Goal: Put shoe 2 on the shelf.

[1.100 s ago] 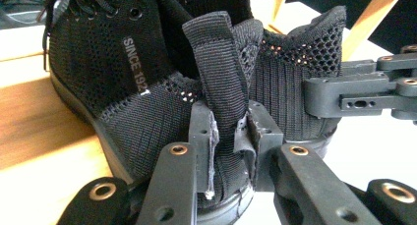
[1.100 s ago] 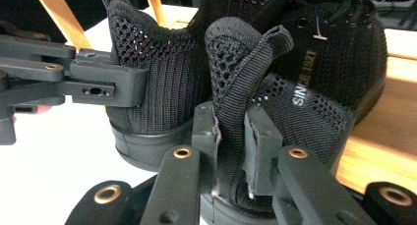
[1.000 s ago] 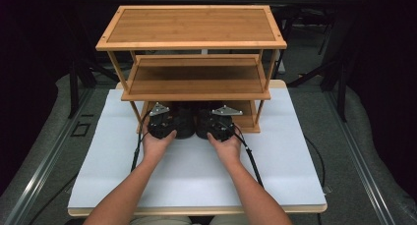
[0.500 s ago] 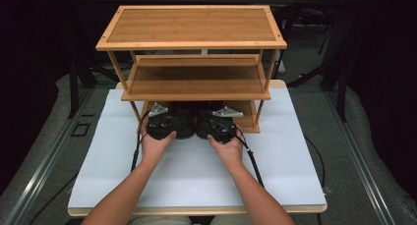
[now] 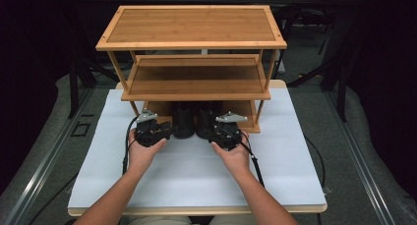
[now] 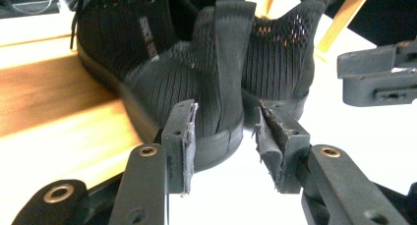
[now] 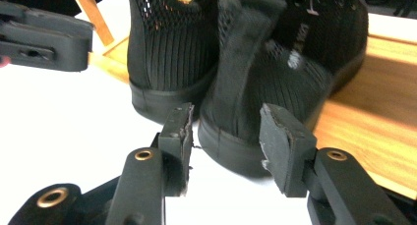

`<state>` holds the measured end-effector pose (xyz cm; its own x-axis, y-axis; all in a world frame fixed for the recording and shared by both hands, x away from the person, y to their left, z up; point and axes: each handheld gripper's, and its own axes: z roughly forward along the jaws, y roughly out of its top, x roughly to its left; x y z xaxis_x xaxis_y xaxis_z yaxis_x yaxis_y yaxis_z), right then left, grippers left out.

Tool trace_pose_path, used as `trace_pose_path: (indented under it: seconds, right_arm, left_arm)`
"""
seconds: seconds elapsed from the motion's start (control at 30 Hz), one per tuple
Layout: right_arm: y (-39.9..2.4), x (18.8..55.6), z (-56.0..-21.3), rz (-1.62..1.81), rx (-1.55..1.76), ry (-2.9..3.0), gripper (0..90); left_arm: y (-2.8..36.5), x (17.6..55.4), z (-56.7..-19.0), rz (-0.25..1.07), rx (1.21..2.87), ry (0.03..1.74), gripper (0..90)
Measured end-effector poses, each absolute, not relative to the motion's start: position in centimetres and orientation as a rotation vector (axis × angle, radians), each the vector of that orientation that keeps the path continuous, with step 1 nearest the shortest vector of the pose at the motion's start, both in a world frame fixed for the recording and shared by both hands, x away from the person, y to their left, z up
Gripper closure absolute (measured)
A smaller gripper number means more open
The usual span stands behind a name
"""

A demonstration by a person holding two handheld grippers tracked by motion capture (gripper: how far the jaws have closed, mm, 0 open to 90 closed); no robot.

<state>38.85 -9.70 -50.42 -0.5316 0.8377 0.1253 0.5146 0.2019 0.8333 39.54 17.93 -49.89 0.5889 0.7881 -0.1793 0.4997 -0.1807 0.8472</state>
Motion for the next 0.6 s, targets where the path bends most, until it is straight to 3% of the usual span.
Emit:
trace_pose_path:
  seconds: [0.6]
  right_arm:
    - [-14.9, 33.2, -51.3, 1.174, 1.274, 2.106, 51.2]
  left_arm:
    - [22.2, 34.8, -51.3, 0.422, 1.918, 1.032, 56.0]
